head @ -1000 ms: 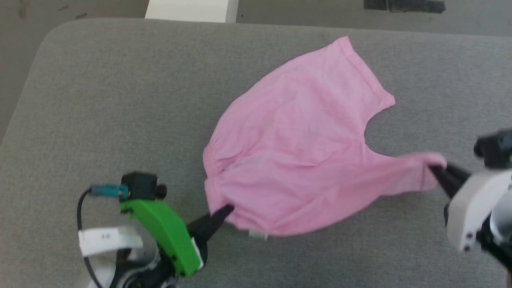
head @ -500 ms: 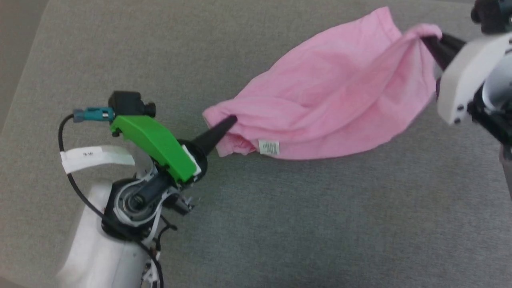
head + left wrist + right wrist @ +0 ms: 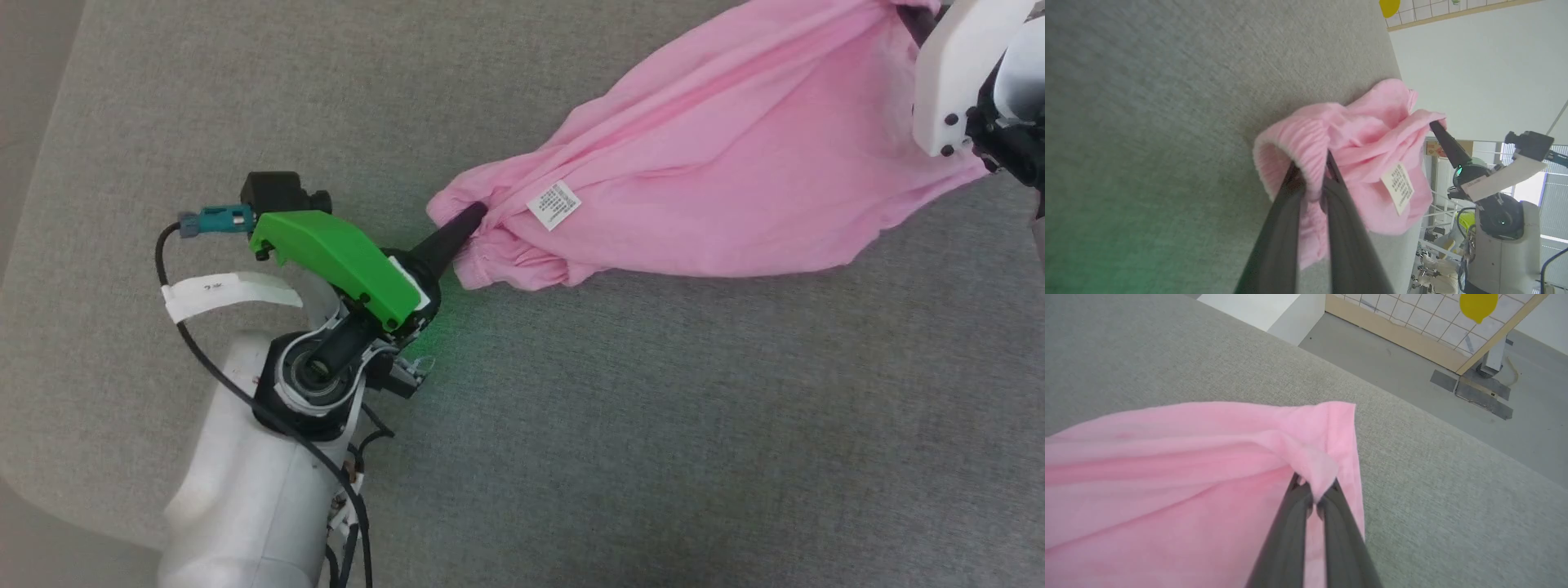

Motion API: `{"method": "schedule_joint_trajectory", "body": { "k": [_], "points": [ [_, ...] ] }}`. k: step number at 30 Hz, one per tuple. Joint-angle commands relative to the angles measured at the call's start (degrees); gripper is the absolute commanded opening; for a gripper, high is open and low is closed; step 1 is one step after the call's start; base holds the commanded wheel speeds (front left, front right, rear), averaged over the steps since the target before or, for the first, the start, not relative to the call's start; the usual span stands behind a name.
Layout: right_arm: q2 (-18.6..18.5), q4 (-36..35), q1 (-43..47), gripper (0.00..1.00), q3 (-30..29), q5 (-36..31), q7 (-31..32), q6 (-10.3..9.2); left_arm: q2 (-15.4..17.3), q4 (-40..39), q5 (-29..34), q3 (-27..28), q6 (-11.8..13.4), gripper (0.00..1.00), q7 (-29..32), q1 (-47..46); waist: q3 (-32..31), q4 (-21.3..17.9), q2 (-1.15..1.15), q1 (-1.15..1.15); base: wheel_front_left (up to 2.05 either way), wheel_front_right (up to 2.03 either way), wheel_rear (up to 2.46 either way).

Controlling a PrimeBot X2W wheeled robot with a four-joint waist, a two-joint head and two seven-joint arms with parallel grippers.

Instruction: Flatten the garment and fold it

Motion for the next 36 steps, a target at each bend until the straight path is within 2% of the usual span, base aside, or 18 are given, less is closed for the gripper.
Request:
{"method": "schedule_joint_trajectory", "body": {
  "k": [1, 2, 3, 4, 5, 9, 13, 20, 24, 29, 36],
  "points": [
    [-0.06, 1.26, -1.33, 0.00, 0.31, -0.35, 0.02, -0.09, -0.30, 0.84, 0.97, -0.15, -0.60, 0.00, -0.42, -1.09, 1.27, 1.20, 0.00, 0.00, 0.00, 0.00, 0.00],
    [-0.10, 2.35, -1.80, 0.00, 0.45, -0.38, 0.05, -0.09, -0.51, 1.35, 1.05, -0.36, -0.91, 0.21, -0.62, -1.26, 1.36, 1.30, 0.00, 0.00, 0.00, 0.00, 0.00],
    [-0.04, 3.46, -2.15, 0.00, 0.35, -0.30, 0.21, -0.09, -0.72, 1.74, 1.15, -0.47, -1.23, 0.69, -1.01, -1.42, 1.40, 1.34, 0.00, 0.00, 0.00, 0.00, 0.00],
    [0.08, 4.17, -2.28, 0.20, 0.26, -0.22, 0.29, -0.09, -0.88, 2.00, 1.34, -0.49, -1.39, 1.00, -1.52, -1.51, 1.35, 1.32, 0.00, 0.00, 0.00, 0.00, 0.00],
    [0.21, 4.76, -2.30, 1.00, 0.40, -0.10, 0.29, -0.09, -1.04, 2.13, 1.67, -0.58, -1.76, 1.00, -2.20, -1.52, 1.16, 1.23, 0.00, 0.00, 0.00, 0.00, 0.00],
    [-0.41, 5.31, -1.39, 1.00, 0.51, 0.40, -1.44, -0.09, -0.88, 0.84, 3.55, -1.05, -3.80, 1.00, -5.06, 0.00, -0.53, 0.66, 0.00, 0.00, 0.00, 0.00, 0.00],
    [-1.31, 3.50, 1.76, 1.00, -1.23, 1.43, -6.36, -0.09, 0.47, -2.79, 7.11, -1.06, -5.58, 1.00, -9.72, 3.89, -3.56, -0.20, 0.00, 0.00, 0.00, 0.00, 0.00],
    [0.18, -5.66, 13.49, 1.00, -8.65, 1.27, -16.80, -0.09, 3.26, -7.69, 18.22, -2.75, -5.20, 1.00, -19.86, 12.47, -9.68, -1.85, 0.00, 0.00, 0.00, 0.00, 0.00],
    [3.19, -14.26, 24.05, 1.00, -12.94, -0.08, -21.54, -0.09, 3.60, -6.75, 24.04, -5.11, -4.74, 1.00, -24.63, 15.63, -12.44, -3.06, 0.00, 0.00, 0.00, 0.00, 0.00],
    [7.92, -23.32, 34.98, 1.00, -15.55, -4.15, -27.00, -0.09, 3.89, -3.28, 30.94, -7.41, -3.46, 1.00, -29.97, 16.01, -14.17, -5.47, 0.00, 0.00, 0.00, 0.00, 0.00],
    [16.47, -30.56, 45.55, 1.00, -17.74, -9.84, -33.40, -0.09, 3.20, 3.21, 37.00, -9.41, -0.84, 1.00, -34.49, 13.98, -15.27, -8.78, 0.00, 0.00, 0.00, 0.00, 0.00]
  ]
}}
